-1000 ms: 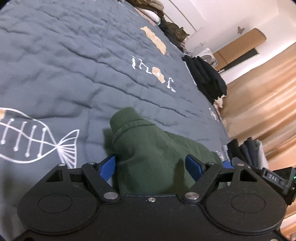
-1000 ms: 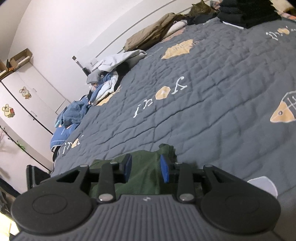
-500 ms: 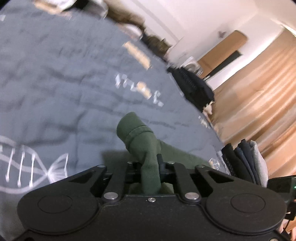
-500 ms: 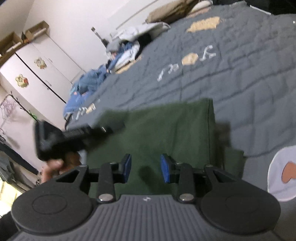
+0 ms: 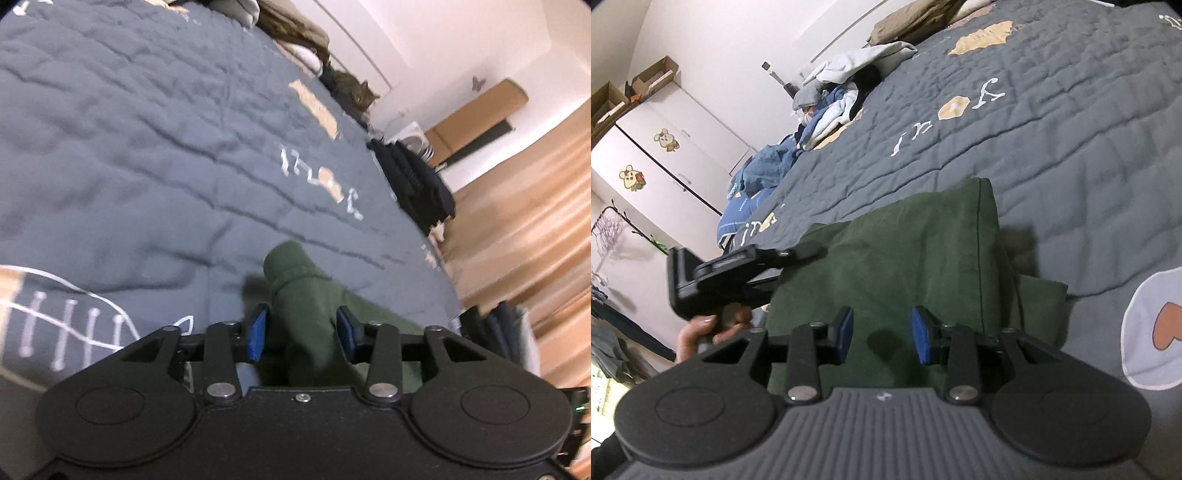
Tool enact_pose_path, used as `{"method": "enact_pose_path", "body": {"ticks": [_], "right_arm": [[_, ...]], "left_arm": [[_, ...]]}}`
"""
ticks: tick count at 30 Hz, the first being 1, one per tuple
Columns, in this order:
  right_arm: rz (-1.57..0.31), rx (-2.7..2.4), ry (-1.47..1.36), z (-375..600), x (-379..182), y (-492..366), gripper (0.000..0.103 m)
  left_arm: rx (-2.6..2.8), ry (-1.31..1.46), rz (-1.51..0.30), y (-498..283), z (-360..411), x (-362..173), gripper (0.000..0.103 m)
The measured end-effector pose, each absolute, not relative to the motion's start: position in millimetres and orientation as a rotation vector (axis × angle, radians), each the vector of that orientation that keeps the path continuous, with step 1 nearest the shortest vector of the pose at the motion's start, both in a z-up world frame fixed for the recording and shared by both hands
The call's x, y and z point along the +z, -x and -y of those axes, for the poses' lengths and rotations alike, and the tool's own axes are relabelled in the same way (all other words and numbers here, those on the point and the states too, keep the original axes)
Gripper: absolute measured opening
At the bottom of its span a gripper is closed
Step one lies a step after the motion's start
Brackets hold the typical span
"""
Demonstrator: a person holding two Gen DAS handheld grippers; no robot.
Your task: Fold clothes
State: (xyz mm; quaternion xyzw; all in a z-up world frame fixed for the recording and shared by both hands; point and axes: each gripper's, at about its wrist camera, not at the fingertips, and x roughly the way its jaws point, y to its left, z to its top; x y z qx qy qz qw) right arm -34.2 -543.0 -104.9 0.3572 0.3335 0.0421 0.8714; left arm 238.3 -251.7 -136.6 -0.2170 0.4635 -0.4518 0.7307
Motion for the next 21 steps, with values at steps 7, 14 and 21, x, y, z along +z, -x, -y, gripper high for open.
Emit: {"method": "enact_pose_path", "body": {"ticks": [7,14,21], "right_arm": [[-0.644,0.097,-0.768,540.2,-86.1,45.5,0.034],[-0.607,0.112,-0.755,523.4,-67.1,70.5,0.035],[-0.621,0.107,-0.808,506.2,-74.0,98.8,0.036]], "left_arm": [[-0.977,0.478,-1.069,-209.1,223.1,-133.3,0.053],[-0.976,0.443,-1.041,-161.7,214.6,-116.5,0.067],[-0.976,0.449,-1.027,-117.6,196.2,-107.3,0.067]]}}
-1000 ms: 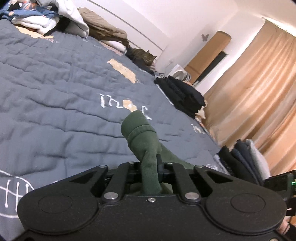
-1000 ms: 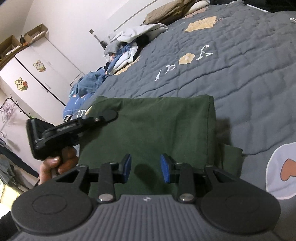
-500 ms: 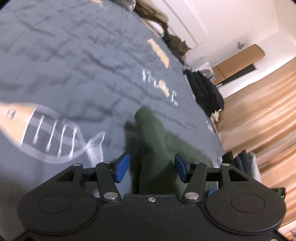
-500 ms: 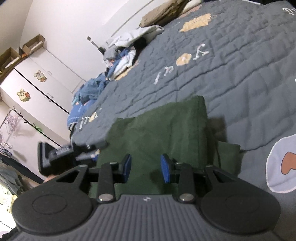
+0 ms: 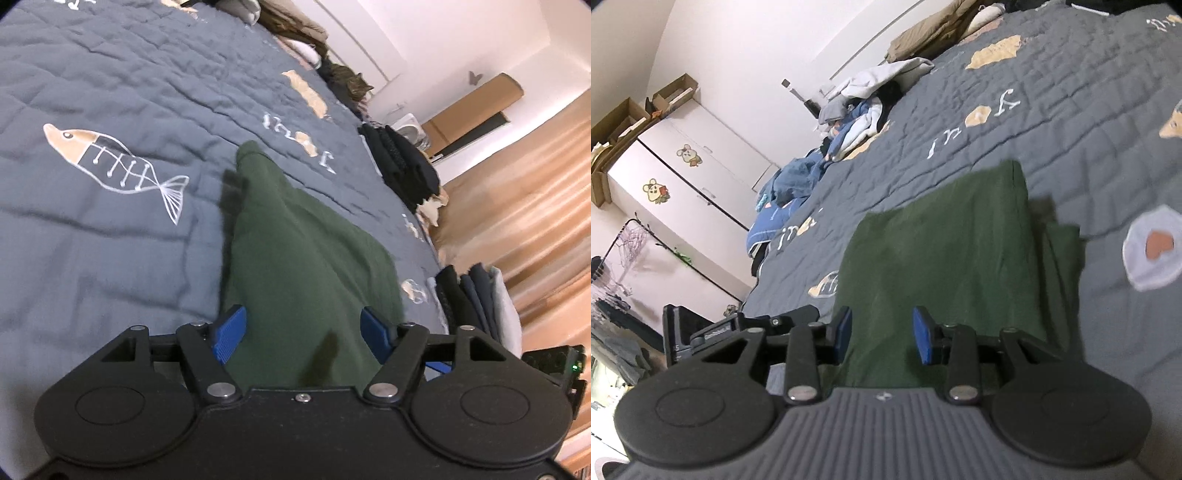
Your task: Fold clothes
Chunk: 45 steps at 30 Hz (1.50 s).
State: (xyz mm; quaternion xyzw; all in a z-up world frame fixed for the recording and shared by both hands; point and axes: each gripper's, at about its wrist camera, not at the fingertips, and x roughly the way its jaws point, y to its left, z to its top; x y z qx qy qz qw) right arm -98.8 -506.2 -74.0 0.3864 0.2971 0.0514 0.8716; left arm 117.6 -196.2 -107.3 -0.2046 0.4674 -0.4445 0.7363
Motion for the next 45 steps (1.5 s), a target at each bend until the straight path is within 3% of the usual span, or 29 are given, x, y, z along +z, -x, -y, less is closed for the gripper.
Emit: {"method": "enact_pose_path", "body": {"ticks": [7,17,33,45], "right_arm": [[-0.679,0.091,-0.871,494.3,-92.0,127.7,0.037],[-0.733,0.037,-0.989,503.6,-118.5,172.7,0.036],[-0.71,-0.066,-1.053,513.2,-122.3,205.5,0.036],[-0.542,-0.104,-1.091,514.7,-101.9,232.6,0.037]], "left_arm": [[-1.098,0.507,-1.015,-77.5,199.4,-100.5,0.07],[-1.065,0.571,-1.143,-56.8,209.1,-152.2,0.071],[-1.083,0.51,-1.218,-29.1,173.9,-148.4,0.071],[-1.131,0.483,-1.176,-11.4,194.6,-133.5,0.075]]}}
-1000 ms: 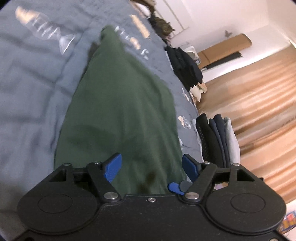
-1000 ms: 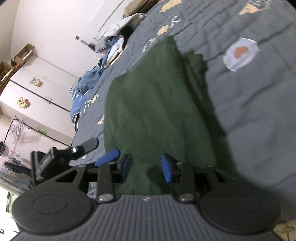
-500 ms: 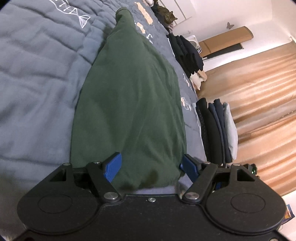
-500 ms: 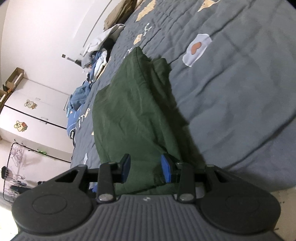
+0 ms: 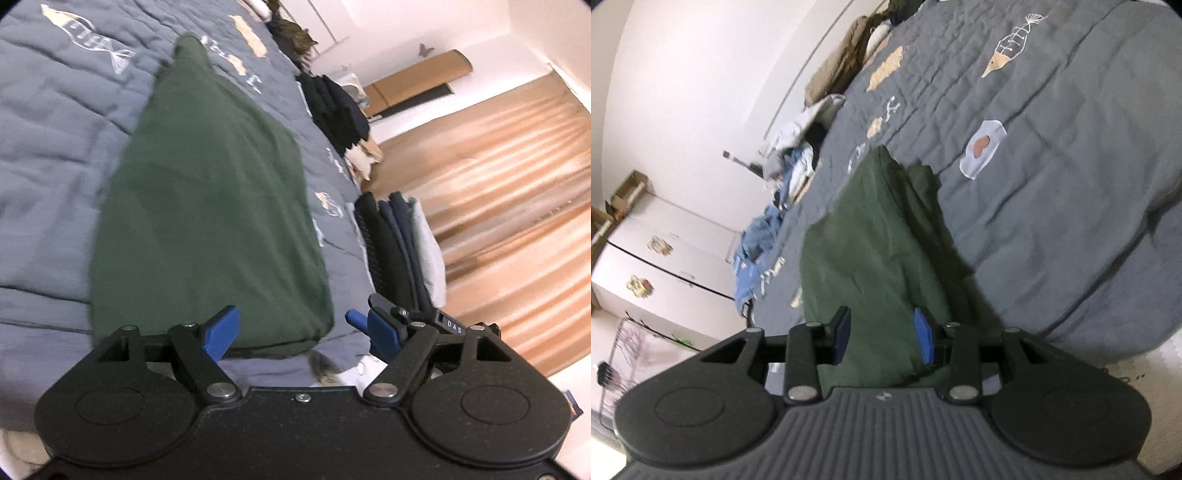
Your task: Fold clothes
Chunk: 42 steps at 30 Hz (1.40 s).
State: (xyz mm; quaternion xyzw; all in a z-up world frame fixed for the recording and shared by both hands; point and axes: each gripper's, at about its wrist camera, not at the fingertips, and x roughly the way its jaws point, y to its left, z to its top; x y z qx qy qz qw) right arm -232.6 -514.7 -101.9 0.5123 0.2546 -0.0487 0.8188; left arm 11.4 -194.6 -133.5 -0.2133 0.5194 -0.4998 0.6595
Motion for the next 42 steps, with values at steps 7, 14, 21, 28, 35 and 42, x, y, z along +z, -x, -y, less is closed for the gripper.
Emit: {"method": "enact_pose_path", "body": {"ticks": [7,14,21,28,35,42], "right_arm": [[-0.578,-0.034,-1.066,500.1,-105.3,213.3,0.038],[-0.707,-0.054,-0.999,482.4,-120.3,194.9,0.038],[-0.679,-0.114,-1.032,494.1,-120.9,212.7,0.038],[-0.621,-0.183,-1.044,494.7,-115.0,234.7,0.038],[-0.511,-0.22,-1.096,496.1,-108.6,258.5,0.038],[-0.505,-0.222,-1.058,484.3,-96.6,257.8,0.038]], "left_arm": [[-1.129,0.446,-1.192,-7.5,210.1,-137.8,0.075],[-1.049,0.449,-1.225,-13.8,197.8,-146.0,0.075],[-0.996,0.478,-1.202,-13.0,178.2,-139.4,0.075],[-0.956,0.511,-1.163,-8.6,159.2,-127.5,0.076],[-0.943,0.501,-1.092,7.3,148.0,-107.4,0.08],[-0.888,0.356,-0.999,25.9,148.5,-90.1,0.082]]}}
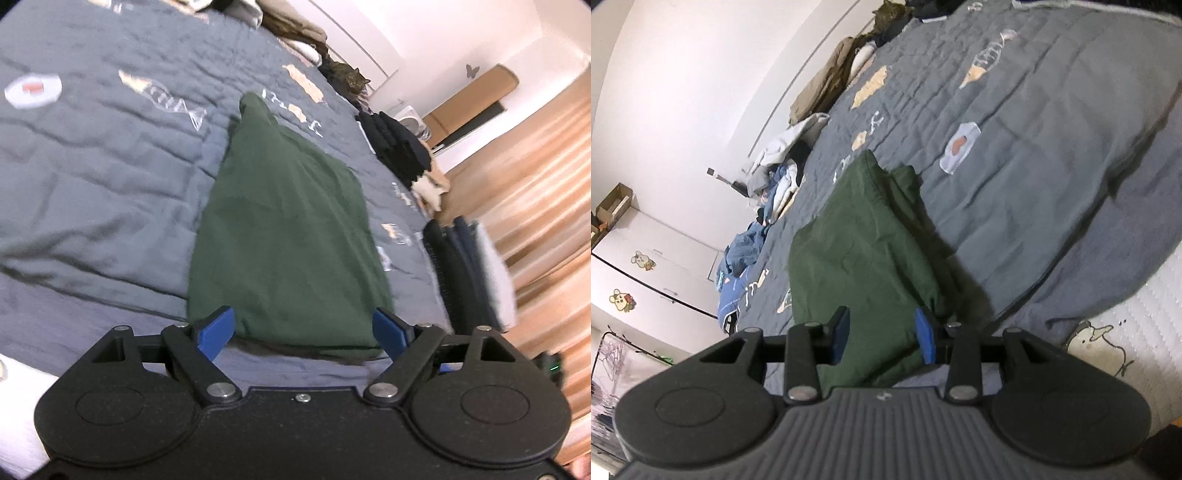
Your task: Fold clothes
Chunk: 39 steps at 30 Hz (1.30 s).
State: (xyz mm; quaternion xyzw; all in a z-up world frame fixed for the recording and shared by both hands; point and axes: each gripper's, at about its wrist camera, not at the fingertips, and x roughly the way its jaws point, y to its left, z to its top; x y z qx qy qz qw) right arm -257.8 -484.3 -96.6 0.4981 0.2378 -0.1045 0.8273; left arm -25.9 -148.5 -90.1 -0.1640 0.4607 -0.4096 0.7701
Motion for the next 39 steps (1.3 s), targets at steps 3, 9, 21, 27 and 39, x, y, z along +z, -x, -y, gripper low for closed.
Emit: {"method": "enact_pose_path", "body": {"ticks": [3,9,21,27,39], "right_arm": [[-0.5,-0.237,-1.034,482.4,-90.8,256.8,0.038],[-0.519,-0.251,-1.03,480.6,-90.8,253.1,0.039],[-0.609,-0.237,-0.934,488.0,-90.6,215.0,0.039],[-0.64,-0.228,-0.859,490.3,-84.6,211.1,0.039],[-0.693,-0.268,-0.802,504.5,-85.1,215.4,0.039]], "left_arm": [[-0.883,0.296,-0.977,29.4,155.5,-87.1,0.082],[-0.891,0.208,-0.946,37.8,173.5,-83.3,0.082],[-0.9,0.014,-0.867,56.6,218.2,-73.2,0.083],[-0.853,-0.045,-0.828,63.7,231.6,-67.4,0.084],[-0.815,0.037,-0.791,81.3,212.6,-52.3,0.087]]}}
